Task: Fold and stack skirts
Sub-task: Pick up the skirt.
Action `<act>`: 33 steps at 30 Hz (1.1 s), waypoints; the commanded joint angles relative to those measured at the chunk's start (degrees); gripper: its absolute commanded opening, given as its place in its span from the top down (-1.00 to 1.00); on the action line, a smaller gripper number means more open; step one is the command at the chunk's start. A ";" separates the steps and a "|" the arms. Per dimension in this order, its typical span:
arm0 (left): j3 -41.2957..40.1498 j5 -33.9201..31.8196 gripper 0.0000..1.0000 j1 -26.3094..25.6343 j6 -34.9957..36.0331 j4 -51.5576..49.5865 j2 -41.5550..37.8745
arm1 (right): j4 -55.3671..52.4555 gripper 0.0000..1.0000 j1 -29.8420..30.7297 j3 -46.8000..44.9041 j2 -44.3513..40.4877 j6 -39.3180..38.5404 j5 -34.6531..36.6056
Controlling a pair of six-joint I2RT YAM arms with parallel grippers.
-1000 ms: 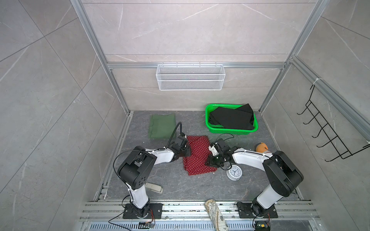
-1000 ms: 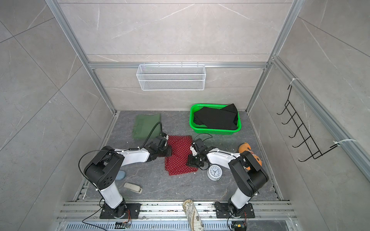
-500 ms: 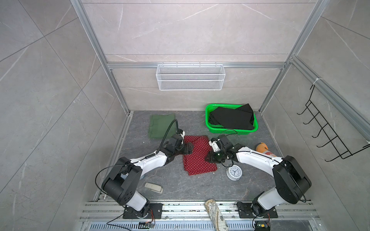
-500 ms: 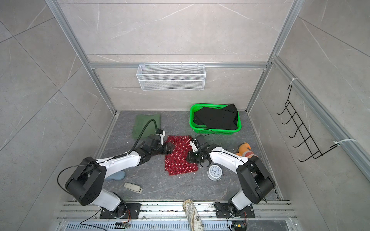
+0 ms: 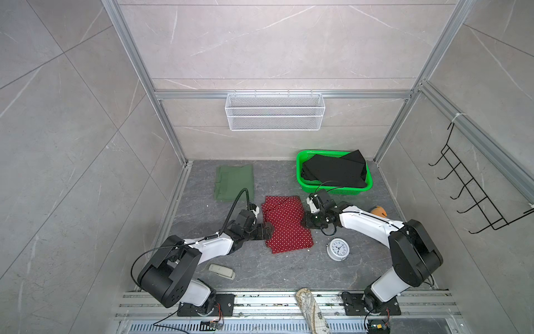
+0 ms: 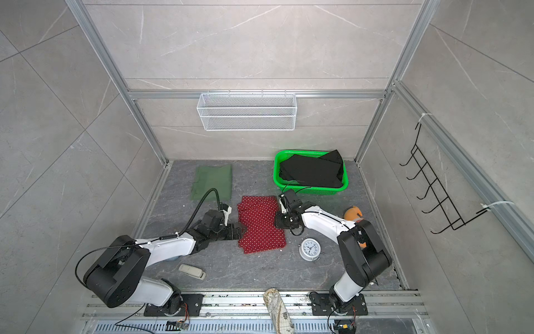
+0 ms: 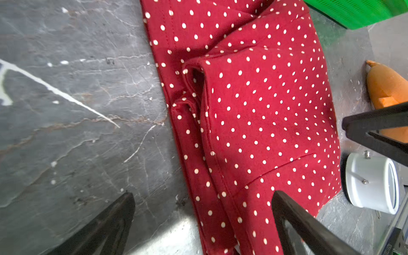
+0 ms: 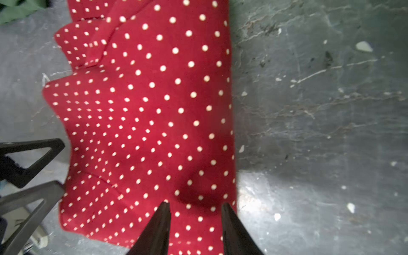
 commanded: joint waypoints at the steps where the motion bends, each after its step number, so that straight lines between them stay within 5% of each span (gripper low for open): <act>1: 0.33 3.92 -1.00 0.38 -0.72 7.94 2.45 | -1.39 0.15 -0.40 1.86 2.25 -0.97 2.62; 15: 0.88 13.01 -0.80 1.35 -7.70 24.54 17.56 | 0.46 0.16 -0.49 2.50 7.34 -0.69 0.79; 33: 5.66 17.67 0.05 1.17 -12.28 29.63 23.99 | 2.66 0.16 -0.40 2.36 9.50 0.10 -1.16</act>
